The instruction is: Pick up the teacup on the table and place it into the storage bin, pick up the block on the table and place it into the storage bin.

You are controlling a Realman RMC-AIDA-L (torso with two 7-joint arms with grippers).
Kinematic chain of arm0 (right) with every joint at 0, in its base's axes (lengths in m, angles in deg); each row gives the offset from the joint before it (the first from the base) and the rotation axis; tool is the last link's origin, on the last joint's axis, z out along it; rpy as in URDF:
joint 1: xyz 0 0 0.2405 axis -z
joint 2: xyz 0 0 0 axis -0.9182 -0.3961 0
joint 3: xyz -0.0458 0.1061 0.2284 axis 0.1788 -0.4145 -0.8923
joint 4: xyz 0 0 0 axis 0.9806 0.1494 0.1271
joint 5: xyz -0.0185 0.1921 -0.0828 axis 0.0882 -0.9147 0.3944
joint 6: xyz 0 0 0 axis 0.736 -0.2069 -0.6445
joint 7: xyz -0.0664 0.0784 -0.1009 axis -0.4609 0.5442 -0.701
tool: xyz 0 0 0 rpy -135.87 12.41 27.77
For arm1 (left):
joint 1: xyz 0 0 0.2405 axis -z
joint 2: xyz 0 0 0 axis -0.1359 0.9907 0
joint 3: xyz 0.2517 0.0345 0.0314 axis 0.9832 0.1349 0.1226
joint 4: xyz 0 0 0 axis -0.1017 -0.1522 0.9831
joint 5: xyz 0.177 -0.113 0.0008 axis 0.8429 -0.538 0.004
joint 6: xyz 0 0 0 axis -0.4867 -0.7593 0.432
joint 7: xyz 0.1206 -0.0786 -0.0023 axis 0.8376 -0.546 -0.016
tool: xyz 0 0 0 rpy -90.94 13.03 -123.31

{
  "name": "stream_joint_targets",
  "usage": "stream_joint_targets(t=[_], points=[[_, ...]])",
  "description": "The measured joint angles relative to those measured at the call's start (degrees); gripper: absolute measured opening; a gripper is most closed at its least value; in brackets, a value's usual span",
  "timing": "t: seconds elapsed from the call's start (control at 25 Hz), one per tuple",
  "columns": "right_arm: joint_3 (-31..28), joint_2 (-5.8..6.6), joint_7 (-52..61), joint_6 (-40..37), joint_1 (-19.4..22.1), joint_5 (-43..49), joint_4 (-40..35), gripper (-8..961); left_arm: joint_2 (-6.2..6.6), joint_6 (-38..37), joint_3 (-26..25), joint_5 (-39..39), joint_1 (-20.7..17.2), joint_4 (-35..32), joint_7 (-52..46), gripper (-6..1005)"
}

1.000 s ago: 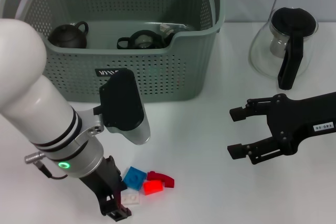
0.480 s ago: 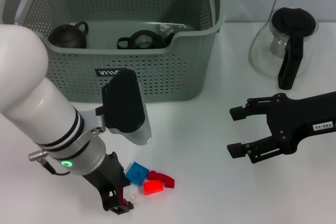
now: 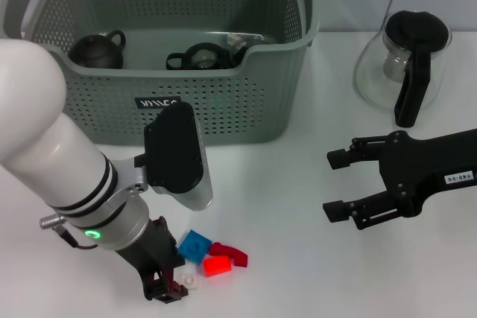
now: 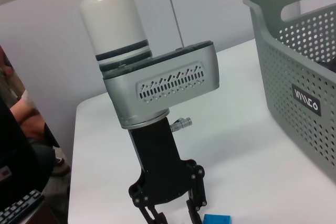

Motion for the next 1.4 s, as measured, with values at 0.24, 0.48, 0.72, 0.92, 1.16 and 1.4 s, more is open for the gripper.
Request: stream_joint_targets(t=[0.24,0.48,0.72,0.92,1.16,1.4], points=[[-0.11,0.00,0.00,0.13,-0.01,0.00,0.00,946,0.00,0.10,0.00,0.01,-0.15,0.13,0.99,412],[-0.24,0.00,0.00,0.16,-0.10,0.00,0.00,947,0.00,0.03,0.00,-0.07,-0.13,0.69,1.63,269],[-0.23,0.04,-0.05,0.24,-0.18,0.00,0.00,946,0.00,-0.87,-1.05,-0.91,-0.25,-0.54,1.70,216],[-0.44,0.23,-0.40,0.63,0.06,-0.08,0.07,946,0.10,-5.11,-7.83,-6.15,-0.69,-4.21,1.93,197],[-2.66,0.87,-0.32,-0.06,0.34,-0.21,0.19,946,1.00,-22.49,-36.11,-32.22,4.07,-1.69,4.20,194],[-4.15,1.15,-0.52,-1.05,0.42,-0.13,0.47,946,4.38,-17.52,-50.75,-42.94,11.36,2.24,4.10,194]])
